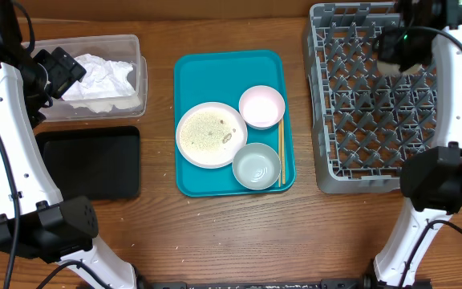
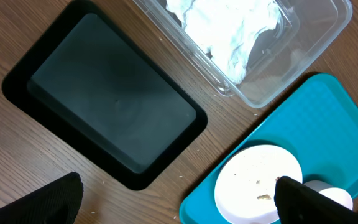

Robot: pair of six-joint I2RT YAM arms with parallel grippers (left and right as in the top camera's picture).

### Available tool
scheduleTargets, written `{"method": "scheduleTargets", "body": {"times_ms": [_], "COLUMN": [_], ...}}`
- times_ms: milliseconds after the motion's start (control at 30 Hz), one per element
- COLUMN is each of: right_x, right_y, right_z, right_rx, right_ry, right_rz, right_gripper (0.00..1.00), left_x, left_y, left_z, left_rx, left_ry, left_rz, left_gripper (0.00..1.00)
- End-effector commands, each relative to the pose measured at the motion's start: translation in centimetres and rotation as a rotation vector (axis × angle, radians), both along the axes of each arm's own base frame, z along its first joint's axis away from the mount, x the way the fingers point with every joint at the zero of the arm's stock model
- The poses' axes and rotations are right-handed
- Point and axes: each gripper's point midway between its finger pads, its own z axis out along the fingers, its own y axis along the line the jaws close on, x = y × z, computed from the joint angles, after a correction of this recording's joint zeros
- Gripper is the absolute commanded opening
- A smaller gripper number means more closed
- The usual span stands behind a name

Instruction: Sort waste into correct bins and load items into the dishwasher

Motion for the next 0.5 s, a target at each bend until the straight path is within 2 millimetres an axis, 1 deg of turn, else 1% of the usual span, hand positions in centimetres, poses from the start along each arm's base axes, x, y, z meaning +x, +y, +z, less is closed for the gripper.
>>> {"method": "scheduleTargets", "body": {"times_ms": [0,67,133,200,233,300,367,467], "right_x": [1.2,1.9,2.4,2.6,2.8,3.2,3.8,4.3], "right_y": [0.3,0.3,-0.2,-1.0,-1.6,-3.2,-4.3,-4.4], "right_z": [3.4,4.6,5.5,5.9,5.8,4.4,2.2,-0.3], "right_rx": [0.235,0.399,0.527,0.638,0.688,0.754,0.799,0.910], "right_ry": [-0.138,-0.213,-0.274,-0.322,-0.331,-0.315,-0.287,-0.249], "right_rz": [0.036,0.080,0.117,0.147,0.143,0.094,0.056,0.054], "right_gripper": [0.04,0.04,0.04,0.04,0.04,0.04,0.04,0.04], "left_x": [0.3,0.3,0.3,0.3,0.3,0.3,0.3,0.3], "left_y": [-0.1,-0.1,-0.1,-0.1,-0.1,-0.1,-0.1,-0.1], "left_z": [0.1,0.1,0.1,0.1,0.1,0.1,0.1,0.1], "left_rx": [0.001,0.001,0.001,0.001,0.001,0.001,0.001,0.001], "left_ry": [-0.006,-0.006,-0.006,-0.006,-0.006,-0.006,-0.006,-0.006], "left_rz": [0.006,0.006,0.006,0.006,0.006,0.006,0.006,0.006], "left_gripper": [1.00,1.00,1.00,1.00,1.00,1.00,1.00,1.00]}}
